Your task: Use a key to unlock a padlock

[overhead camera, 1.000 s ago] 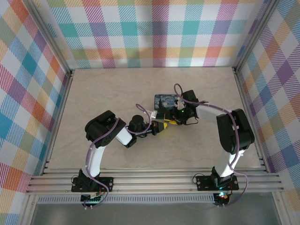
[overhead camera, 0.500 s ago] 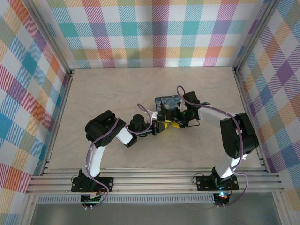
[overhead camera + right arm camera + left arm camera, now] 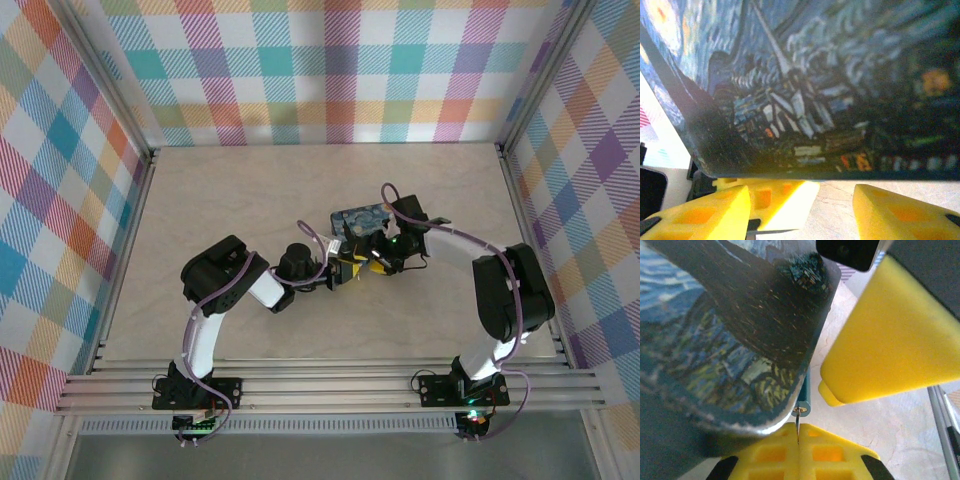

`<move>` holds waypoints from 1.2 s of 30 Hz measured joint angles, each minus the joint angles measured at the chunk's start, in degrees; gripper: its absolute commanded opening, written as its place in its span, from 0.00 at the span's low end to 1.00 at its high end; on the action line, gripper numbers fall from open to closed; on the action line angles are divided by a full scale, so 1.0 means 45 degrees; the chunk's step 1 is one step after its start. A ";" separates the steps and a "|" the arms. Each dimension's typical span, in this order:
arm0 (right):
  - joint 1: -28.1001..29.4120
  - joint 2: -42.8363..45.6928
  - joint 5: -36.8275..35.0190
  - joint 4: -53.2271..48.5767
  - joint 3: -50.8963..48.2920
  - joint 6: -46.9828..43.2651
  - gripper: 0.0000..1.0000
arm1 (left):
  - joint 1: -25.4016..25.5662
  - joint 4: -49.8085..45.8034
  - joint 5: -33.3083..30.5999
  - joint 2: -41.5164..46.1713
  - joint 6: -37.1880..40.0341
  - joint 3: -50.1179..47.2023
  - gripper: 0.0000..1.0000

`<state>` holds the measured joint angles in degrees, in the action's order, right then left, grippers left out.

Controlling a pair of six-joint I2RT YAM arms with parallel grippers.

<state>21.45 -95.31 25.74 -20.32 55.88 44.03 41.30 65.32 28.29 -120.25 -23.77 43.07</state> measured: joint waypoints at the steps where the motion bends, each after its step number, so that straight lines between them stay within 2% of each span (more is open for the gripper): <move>1: 0.0000 0.0092 -0.0107 0.0024 -0.0083 0.0175 0.56 | 0.0068 -0.0214 -0.0049 0.0063 0.0160 0.0029 0.00; 13: 0.0083 0.0369 -0.0563 0.0359 -0.0423 0.1098 0.55 | 0.0923 -0.2846 -0.1399 0.1107 0.2312 0.0257 0.00; 22: 0.0053 0.0981 -0.1088 -0.0262 -0.0787 0.1224 0.63 | 0.1122 -0.3245 -0.2370 0.1389 0.2929 0.0102 0.00; 30: -0.0039 0.2021 -0.1239 -0.1010 -0.1365 0.1491 0.55 | 0.1239 -0.3740 -0.2560 0.1768 0.3254 -0.0136 0.00; 36: -0.0063 0.2016 -0.1127 -0.0413 -0.2161 0.1855 0.58 | 0.1477 -0.4226 -0.2987 0.2113 0.3677 -0.0136 0.00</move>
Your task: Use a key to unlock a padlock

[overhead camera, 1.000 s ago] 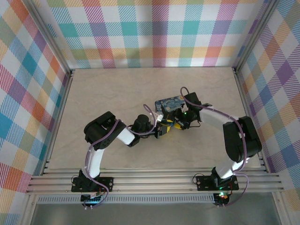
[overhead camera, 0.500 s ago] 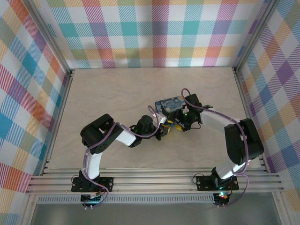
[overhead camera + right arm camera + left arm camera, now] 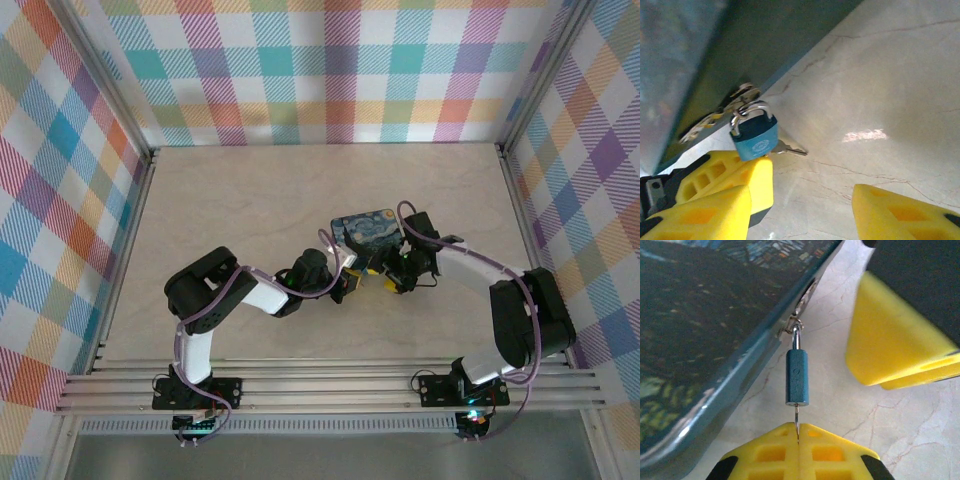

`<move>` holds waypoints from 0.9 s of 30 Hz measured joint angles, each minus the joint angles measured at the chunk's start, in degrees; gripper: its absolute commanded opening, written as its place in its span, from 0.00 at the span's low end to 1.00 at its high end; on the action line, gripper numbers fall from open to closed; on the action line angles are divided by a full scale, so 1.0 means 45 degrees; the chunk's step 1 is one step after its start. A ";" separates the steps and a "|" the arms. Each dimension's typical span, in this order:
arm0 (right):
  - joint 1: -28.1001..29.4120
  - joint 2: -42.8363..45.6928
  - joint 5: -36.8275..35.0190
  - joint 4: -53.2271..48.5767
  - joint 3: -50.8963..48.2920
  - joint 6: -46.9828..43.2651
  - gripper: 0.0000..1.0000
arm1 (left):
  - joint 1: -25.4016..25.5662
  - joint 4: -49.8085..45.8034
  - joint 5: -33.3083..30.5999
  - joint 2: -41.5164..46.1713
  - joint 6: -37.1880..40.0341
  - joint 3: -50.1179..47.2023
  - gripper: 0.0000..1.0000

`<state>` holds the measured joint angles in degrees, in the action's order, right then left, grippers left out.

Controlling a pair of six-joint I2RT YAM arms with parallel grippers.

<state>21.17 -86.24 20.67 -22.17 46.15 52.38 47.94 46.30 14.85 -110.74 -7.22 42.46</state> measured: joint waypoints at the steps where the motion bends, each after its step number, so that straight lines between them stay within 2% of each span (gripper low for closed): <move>1: 0.0000 -0.0024 -0.0010 0.0180 -0.0078 0.0083 0.59 | 0.0073 -0.0102 -0.0097 0.0063 0.0117 0.0000 0.00; 10: -0.0058 -0.0034 0.0335 0.2195 -0.0874 0.0559 0.59 | 0.0238 -0.0403 -0.0393 0.0175 0.0248 0.0000 0.00; 18: -0.0058 -0.0219 0.0393 0.2754 -0.0991 0.0534 0.58 | 0.0257 -0.0573 -0.0495 0.0301 0.0287 0.0000 0.00; 27: -0.0126 -0.0860 0.1219 0.4187 -0.1195 0.0505 0.54 | 0.0316 -0.0801 -0.0559 0.0505 0.0486 0.0024 0.00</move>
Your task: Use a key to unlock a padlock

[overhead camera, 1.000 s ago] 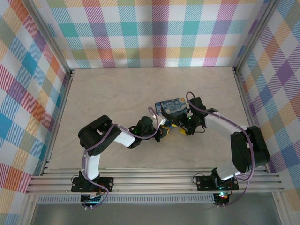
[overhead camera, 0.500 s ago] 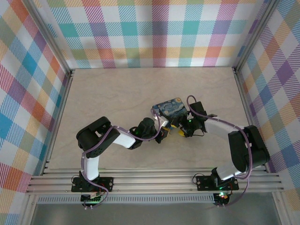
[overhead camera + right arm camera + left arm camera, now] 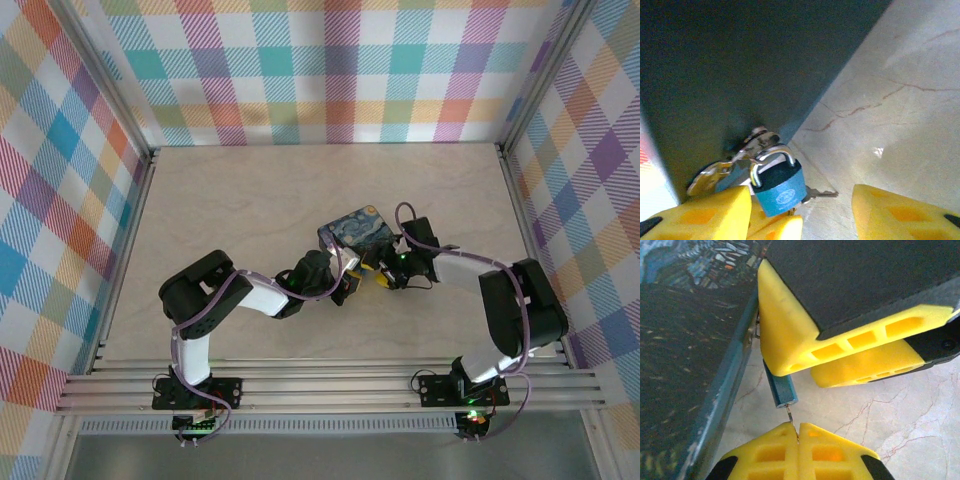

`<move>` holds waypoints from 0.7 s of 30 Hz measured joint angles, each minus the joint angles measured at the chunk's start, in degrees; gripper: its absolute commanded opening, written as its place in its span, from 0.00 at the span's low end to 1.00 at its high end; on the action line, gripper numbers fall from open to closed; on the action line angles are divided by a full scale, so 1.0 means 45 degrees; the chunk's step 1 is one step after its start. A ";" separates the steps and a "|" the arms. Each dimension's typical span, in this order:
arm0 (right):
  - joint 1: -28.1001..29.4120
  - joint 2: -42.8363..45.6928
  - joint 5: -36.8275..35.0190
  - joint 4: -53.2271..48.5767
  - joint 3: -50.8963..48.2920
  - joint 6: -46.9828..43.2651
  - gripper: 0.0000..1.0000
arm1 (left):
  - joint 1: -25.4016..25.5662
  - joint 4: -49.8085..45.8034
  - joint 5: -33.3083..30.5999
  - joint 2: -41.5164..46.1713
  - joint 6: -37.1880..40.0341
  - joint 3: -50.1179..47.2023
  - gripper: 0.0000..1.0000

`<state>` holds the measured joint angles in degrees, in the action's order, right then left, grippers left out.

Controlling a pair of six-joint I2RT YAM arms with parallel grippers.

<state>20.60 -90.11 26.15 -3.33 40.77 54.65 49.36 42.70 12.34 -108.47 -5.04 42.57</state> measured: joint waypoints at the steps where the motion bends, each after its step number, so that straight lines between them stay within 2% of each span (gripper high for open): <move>1: 0.0000 -0.0049 0.0087 0.0126 -0.0083 0.0000 0.53 | 0.0005 -0.0053 0.0000 0.0000 0.0000 0.0005 0.00; 7: 0.0000 -0.0097 0.0413 0.0345 -0.0160 0.0005 0.44 | 0.0029 -0.0330 -0.0015 0.0024 0.0219 0.0058 0.00; 15: 0.0000 -0.0257 0.1001 0.0777 -0.0141 0.0087 0.24 | 0.0243 -0.1477 -0.0447 0.0219 0.1477 0.0476 0.00; 21: -0.0005 -0.0325 0.1190 0.0719 -0.0107 0.0160 0.18 | 0.0797 -0.2992 -0.1991 0.0219 0.3036 0.1132 0.00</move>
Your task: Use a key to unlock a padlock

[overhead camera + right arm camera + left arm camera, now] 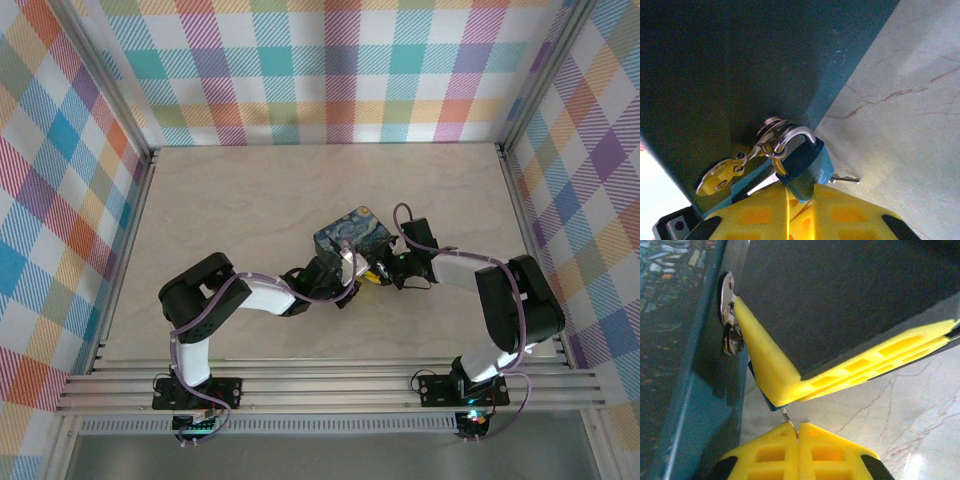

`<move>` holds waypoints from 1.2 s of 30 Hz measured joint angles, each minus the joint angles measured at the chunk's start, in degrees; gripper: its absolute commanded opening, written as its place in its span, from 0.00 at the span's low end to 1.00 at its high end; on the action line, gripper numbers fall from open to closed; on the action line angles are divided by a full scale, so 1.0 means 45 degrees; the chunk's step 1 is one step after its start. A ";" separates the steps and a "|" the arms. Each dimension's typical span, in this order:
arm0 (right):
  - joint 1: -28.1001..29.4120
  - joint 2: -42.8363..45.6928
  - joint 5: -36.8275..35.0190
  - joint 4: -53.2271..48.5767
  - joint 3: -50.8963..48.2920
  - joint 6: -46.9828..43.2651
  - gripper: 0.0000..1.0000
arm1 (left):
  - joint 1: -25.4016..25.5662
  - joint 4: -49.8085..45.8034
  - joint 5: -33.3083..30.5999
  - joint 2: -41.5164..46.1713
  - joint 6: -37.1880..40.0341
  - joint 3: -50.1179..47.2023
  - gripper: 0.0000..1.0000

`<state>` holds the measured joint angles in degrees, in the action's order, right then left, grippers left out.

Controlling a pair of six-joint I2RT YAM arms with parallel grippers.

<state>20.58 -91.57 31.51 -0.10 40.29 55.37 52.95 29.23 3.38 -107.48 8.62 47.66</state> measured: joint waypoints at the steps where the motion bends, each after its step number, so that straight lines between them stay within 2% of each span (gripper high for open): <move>1: 0.0000 0.0000 0.0029 -0.0058 0.0000 0.0073 0.17 | 0.0170 -0.0325 -0.0461 0.0000 0.0311 0.0136 0.00; 3: 0.0000 0.0000 0.0092 -0.0204 0.0000 0.0233 0.18 | 0.0515 -0.0850 -0.1326 0.0000 0.0865 0.0369 0.00; 7: 0.0000 0.0058 0.0102 -0.0602 0.0000 0.0636 0.35 | 0.1098 -0.1282 -0.2701 0.0000 0.1705 0.0495 0.00; 10: 0.0000 0.0442 -0.0238 -0.1355 0.0005 0.0831 0.49 | 0.1214 -0.1287 -0.3041 0.0068 0.1919 0.0500 0.00; 14: -0.0180 0.1598 -0.0933 -0.2302 0.0049 0.0879 0.56 | 0.1214 -0.1093 -0.2973 0.0301 0.1749 0.0393 0.00; 21: -0.0602 0.2327 -0.1185 -0.2550 0.0073 0.0831 0.56 | 0.1214 -0.0714 -0.2623 0.0782 0.1088 -0.0092 0.00; 28: -0.0544 0.2195 -0.1083 -0.2132 -0.0073 0.0928 0.44 | 0.0986 -0.0729 -0.1778 0.0831 0.0461 -0.0131 0.00; 32: -0.0243 0.2535 -0.1258 -0.1583 -0.0447 0.0957 0.37 | 0.0661 -0.0758 -0.0928 0.0831 -0.0500 -0.0131 0.00; 36: 0.0005 0.3220 -0.1540 -0.1161 -0.1180 0.1137 0.36 | 0.0437 -0.0491 -0.0155 0.0831 -0.1656 -0.0155 0.00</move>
<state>20.60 -77.08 24.58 -5.32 34.98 60.49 54.92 27.03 2.68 -103.74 1.17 46.96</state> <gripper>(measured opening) 0.360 0.047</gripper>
